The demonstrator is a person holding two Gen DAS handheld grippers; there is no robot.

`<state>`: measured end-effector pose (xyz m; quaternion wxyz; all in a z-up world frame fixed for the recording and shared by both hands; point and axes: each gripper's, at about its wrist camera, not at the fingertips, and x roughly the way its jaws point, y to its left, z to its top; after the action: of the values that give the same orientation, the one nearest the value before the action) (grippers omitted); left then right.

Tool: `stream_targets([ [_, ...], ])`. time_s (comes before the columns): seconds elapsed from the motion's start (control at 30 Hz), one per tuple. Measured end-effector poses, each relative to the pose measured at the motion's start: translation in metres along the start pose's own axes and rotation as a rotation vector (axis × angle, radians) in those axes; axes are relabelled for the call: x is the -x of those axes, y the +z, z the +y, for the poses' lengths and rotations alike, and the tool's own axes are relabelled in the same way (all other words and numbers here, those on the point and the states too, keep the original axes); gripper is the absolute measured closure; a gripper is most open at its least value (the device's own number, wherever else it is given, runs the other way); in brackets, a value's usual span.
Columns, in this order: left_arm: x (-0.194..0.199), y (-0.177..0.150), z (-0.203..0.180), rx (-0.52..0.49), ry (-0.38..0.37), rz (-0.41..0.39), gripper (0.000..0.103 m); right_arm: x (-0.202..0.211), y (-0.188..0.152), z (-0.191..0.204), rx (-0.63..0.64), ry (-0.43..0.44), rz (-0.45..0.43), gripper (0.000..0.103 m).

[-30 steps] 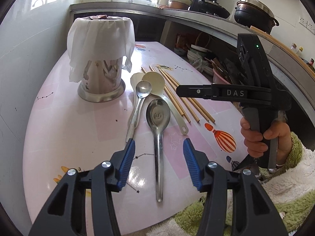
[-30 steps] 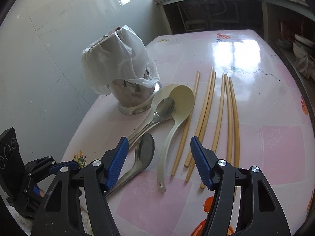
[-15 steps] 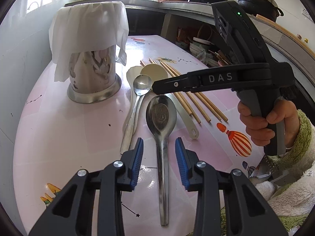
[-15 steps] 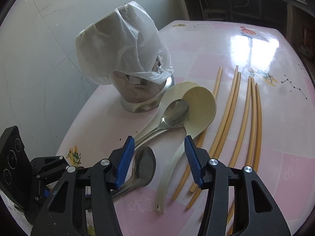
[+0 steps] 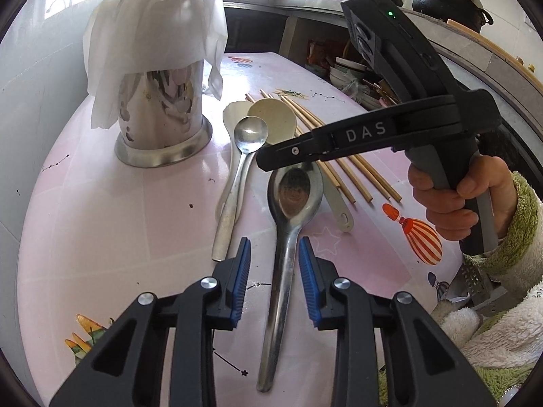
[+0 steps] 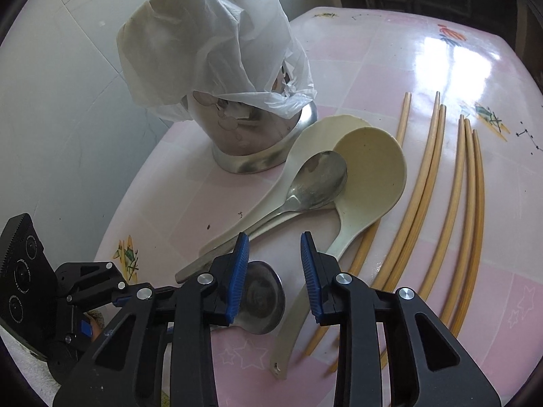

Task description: Organize utensils

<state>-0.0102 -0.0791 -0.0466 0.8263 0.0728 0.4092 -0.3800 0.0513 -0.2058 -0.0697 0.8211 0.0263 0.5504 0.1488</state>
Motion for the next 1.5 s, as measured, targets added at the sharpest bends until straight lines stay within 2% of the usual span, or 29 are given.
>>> stream_targets([
  [0.2, 0.000, -0.003, 0.002, 0.011, 0.005, 0.007, 0.075, 0.013, -0.003, -0.009, -0.027, 0.026, -0.016, 0.071],
  [0.47, -0.003, -0.005, 0.001, 0.009, 0.019, 0.025, 0.081, 0.021, -0.013, -0.009, -0.022, 0.039, -0.016, 0.071],
  [0.77, -0.007, -0.005, 0.007, 0.038, 0.034, 0.041, 0.089, 0.021, -0.021, -0.001, -0.005, 0.031, -0.011, 0.071],
  [0.97, -0.007, -0.004, 0.006, 0.035, 0.042, 0.043, 0.089, 0.020, -0.026, 0.001, -0.006, 0.025, -0.010, 0.071],
  [1.03, -0.007, -0.004, 0.006, 0.034, 0.044, 0.043, 0.089, 0.019, -0.028, 0.002, -0.003, 0.007, -0.015, 0.079],
  [1.07, -0.007, -0.004, 0.006, 0.034, 0.045, 0.043, 0.089, 0.017, -0.028, 0.002, -0.004, -0.001, -0.012, 0.091],
  [1.1, -0.007, -0.004, 0.005, 0.033, 0.046, 0.044, 0.089, 0.017, -0.028, 0.002, -0.005, -0.011, -0.014, 0.098],
  [1.27, -0.004, -0.004, 0.006, 0.033, 0.018, 0.036, 0.089, 0.018, -0.023, 0.009, 0.066, -0.008, -0.044, 0.098],
  [1.37, 0.003, -0.001, 0.008, 0.043, -0.026, 0.009, 0.088, 0.022, -0.020, 0.019, 0.146, 0.011, -0.070, 0.099],
  [1.5, 0.007, 0.006, 0.015, 0.072, -0.051, -0.023, 0.082, 0.028, -0.015, 0.033, 0.249, 0.091, -0.099, 0.101],
])
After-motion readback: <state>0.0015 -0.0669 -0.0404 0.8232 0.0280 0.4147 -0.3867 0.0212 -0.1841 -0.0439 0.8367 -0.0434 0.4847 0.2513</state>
